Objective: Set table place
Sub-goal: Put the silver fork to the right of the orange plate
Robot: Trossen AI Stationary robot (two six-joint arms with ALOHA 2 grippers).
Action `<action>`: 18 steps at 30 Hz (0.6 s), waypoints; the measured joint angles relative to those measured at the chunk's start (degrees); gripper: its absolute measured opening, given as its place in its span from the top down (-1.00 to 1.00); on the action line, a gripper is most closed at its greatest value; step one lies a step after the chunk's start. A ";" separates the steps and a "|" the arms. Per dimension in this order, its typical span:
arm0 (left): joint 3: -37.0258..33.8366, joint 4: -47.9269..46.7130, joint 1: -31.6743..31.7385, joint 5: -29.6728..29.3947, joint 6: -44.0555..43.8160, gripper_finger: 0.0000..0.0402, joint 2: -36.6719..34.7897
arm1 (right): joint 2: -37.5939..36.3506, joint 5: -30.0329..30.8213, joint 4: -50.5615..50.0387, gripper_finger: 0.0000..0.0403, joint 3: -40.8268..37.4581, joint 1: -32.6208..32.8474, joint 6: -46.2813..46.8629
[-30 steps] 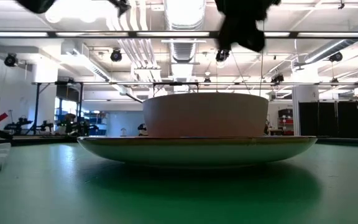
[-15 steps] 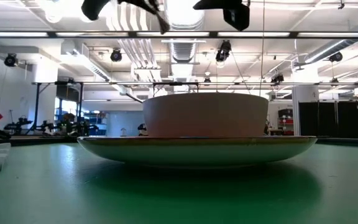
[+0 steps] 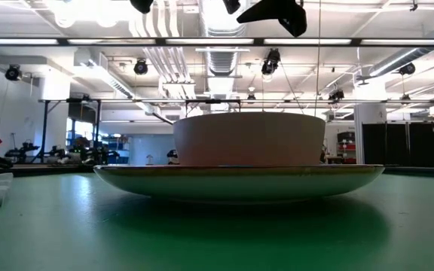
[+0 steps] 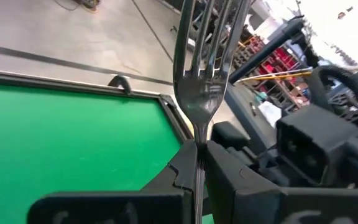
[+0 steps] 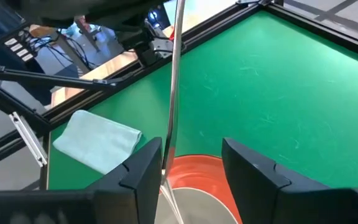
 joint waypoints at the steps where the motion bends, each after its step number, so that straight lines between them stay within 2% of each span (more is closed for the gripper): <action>1: 0.00 0.88 0.00 -0.02 0.34 1.00 0.02 | 0.00 -0.01 0.00 0.21 0.00 0.00 0.00; 11: 0.00 3.76 0.00 0.14 1.85 1.00 0.11 | 0.00 0.02 -0.99 0.25 -0.04 -0.03 -0.07; 14: 0.00 3.74 0.02 0.77 1.65 1.00 0.28 | 0.00 0.00 -1.62 0.40 -0.09 -0.02 -0.11; 18: -0.07 3.72 0.02 1.24 1.85 1.00 0.42 | 0.00 -0.02 -2.14 0.68 -0.35 -0.13 -0.12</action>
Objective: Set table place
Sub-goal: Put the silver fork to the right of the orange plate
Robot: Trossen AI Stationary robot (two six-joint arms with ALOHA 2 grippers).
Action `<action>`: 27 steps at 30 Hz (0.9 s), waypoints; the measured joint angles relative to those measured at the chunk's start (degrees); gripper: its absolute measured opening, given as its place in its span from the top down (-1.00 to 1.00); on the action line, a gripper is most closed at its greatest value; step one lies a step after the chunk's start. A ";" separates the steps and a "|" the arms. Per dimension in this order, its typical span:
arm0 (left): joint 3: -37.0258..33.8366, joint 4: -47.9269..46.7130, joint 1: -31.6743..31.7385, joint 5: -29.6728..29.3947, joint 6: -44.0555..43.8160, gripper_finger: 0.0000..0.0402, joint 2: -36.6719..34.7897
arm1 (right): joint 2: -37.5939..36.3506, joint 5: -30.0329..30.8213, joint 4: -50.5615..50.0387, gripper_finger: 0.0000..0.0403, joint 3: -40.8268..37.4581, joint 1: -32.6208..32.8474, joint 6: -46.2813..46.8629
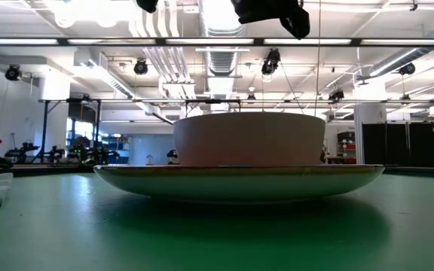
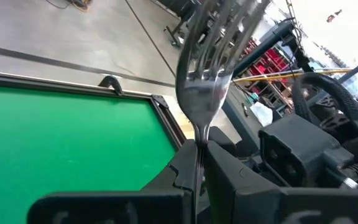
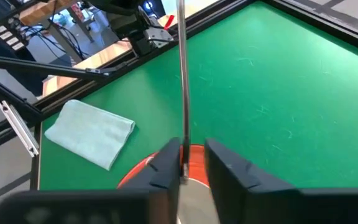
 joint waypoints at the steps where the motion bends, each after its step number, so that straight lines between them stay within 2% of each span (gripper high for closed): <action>1: 0.00 0.00 0.00 0.42 0.02 1.00 0.00 | 0.00 0.00 -0.02 0.76 -0.07 0.00 -0.01; 4: -0.17 0.02 0.07 1.36 0.17 1.00 0.00 | 0.00 -0.02 -0.08 0.92 -0.15 0.00 -0.01; 16: -0.66 -1.10 -0.02 4.02 2.94 0.79 -0.02 | 0.04 0.15 0.20 0.94 -0.11 -0.04 -0.45; 21: -0.66 -5.54 -0.02 4.43 2.43 0.60 -0.02 | -0.04 1.29 -0.08 0.95 -0.12 -0.43 -0.64; 27: -0.66 -14.81 -0.24 4.60 -4.88 0.32 -0.02 | -2.34 1.38 -2.38 0.95 -0.13 -2.00 0.20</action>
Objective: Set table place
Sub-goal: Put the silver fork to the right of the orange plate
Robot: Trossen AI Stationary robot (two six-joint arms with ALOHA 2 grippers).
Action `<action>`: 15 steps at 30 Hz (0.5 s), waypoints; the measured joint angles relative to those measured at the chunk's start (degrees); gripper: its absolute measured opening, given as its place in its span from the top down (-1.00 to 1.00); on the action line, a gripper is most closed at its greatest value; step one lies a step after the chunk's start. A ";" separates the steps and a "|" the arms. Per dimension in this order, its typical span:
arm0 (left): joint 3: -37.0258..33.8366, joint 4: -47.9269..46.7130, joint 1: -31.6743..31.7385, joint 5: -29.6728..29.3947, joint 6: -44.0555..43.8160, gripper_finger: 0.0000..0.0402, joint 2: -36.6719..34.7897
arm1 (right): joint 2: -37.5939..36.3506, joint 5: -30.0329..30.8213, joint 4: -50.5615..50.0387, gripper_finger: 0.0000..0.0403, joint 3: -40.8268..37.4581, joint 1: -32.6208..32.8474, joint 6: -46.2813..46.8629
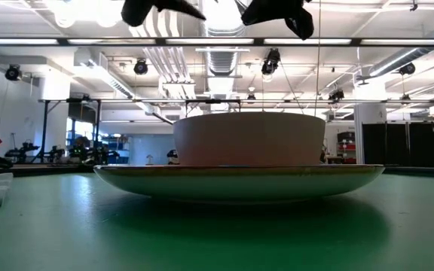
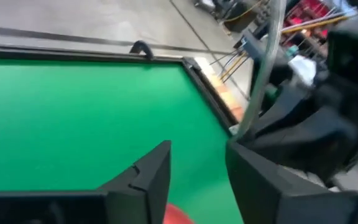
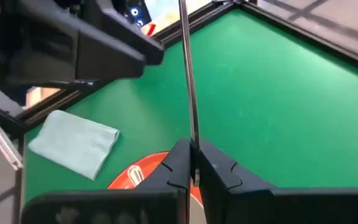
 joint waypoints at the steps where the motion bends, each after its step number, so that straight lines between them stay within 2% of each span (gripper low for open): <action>1: 0.00 -0.87 -0.20 0.08 -0.11 0.28 0.00 | -0.85 -0.77 -1.06 0.95 -0.05 -0.38 1.48; 5: 0.00 -2.06 -1.66 1.22 -0.10 0.14 -0.03 | -6.50 -5.50 -10.29 0.95 -1.29 -1.86 8.62; 8: 0.00 -2.65 -2.67 2.97 -0.10 0.07 -0.11 | -12.54 -8.01 -17.08 0.95 -5.35 -2.96 14.39; 11: -0.32 -2.59 -3.54 4.09 -0.10 0.05 -0.15 | -20.40 -12.62 -16.48 0.95 -12.14 -3.36 22.29; 15: -1.56 -2.11 -3.87 6.01 -1.47 0.05 -0.17 | -30.67 -15.47 -14.71 0.95 -21.90 -1.75 36.00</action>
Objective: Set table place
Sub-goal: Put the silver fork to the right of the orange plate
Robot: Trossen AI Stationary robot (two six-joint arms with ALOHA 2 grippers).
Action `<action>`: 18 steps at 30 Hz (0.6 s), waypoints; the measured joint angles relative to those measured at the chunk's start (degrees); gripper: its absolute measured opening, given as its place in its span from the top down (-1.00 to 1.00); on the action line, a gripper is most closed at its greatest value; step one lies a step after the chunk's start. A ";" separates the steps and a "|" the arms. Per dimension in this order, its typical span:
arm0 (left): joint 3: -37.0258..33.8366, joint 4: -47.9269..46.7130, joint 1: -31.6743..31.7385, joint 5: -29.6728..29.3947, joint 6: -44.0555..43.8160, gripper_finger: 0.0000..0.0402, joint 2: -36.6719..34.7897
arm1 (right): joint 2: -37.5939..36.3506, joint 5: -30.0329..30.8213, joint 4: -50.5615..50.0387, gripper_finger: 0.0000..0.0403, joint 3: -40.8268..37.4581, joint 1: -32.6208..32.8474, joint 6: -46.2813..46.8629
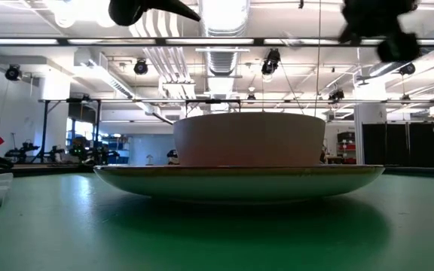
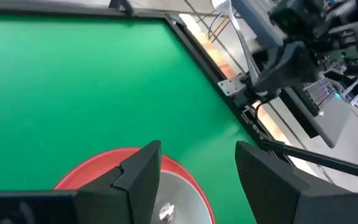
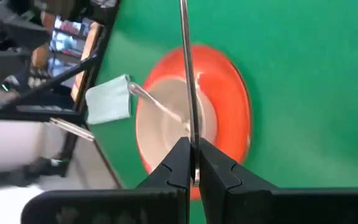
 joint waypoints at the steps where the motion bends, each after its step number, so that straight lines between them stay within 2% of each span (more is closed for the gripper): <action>1: -0.41 -0.07 0.00 0.22 -1.00 0.05 0.00 | -2.28 0.08 0.40 0.95 -2.46 1.18 3.74; 5: -2.28 -0.05 0.02 1.59 -4.17 0.05 -0.21 | -10.23 0.06 1.57 0.95 -10.66 7.89 16.74; 8: -3.02 -0.16 -0.11 1.83 -5.92 0.04 -0.22 | -13.23 1.00 1.49 0.95 -15.23 13.84 25.04; 14: -3.08 -0.07 -0.13 2.03 -6.20 0.04 -0.22 | -12.68 0.48 4.04 0.95 -20.80 24.35 38.17; 18: -3.08 -0.07 -0.09 2.03 -6.22 0.04 -0.33 | -9.88 1.49 8.60 0.94 -23.37 27.79 43.59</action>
